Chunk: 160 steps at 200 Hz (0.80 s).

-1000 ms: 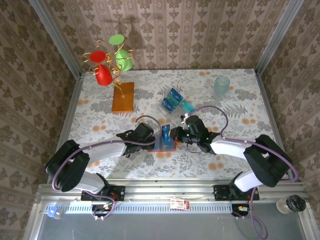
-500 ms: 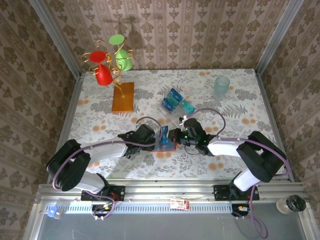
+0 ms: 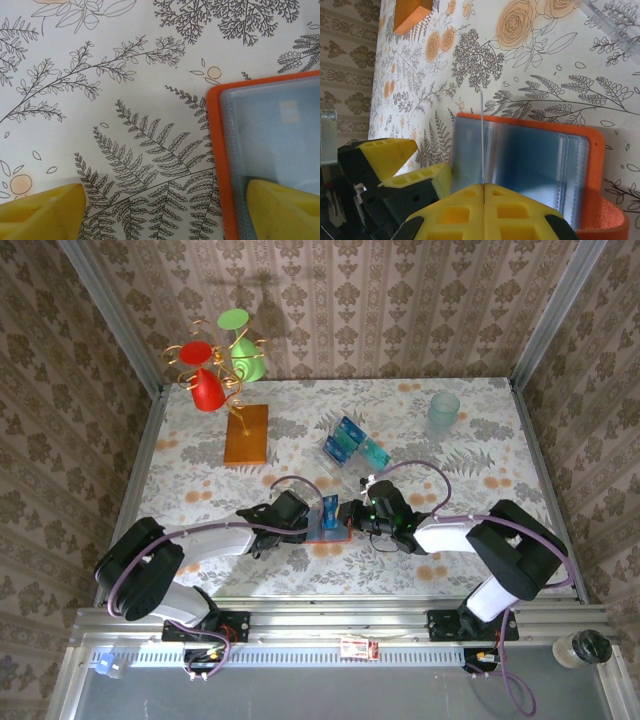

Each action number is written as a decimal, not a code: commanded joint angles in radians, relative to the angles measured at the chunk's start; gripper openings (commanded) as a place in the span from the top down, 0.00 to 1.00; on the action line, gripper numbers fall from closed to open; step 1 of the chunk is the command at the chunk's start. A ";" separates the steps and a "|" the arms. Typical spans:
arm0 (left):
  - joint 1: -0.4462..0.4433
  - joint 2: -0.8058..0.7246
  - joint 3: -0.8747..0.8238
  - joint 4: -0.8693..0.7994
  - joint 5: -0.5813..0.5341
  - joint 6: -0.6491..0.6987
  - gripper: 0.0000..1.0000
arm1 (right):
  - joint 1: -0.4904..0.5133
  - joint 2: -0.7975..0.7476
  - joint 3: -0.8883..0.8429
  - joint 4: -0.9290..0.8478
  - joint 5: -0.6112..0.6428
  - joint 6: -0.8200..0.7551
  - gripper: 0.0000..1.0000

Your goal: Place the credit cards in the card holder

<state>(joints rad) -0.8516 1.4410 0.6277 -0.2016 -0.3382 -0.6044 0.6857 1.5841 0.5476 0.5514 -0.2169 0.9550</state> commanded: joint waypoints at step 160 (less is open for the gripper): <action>-0.010 0.014 -0.024 -0.028 -0.019 -0.024 0.15 | 0.028 0.104 -0.011 0.111 0.008 0.045 1.00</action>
<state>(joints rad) -0.8570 1.4410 0.6220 -0.1970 -0.3450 -0.6136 0.7010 1.6695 0.5476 0.6434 -0.2173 0.9958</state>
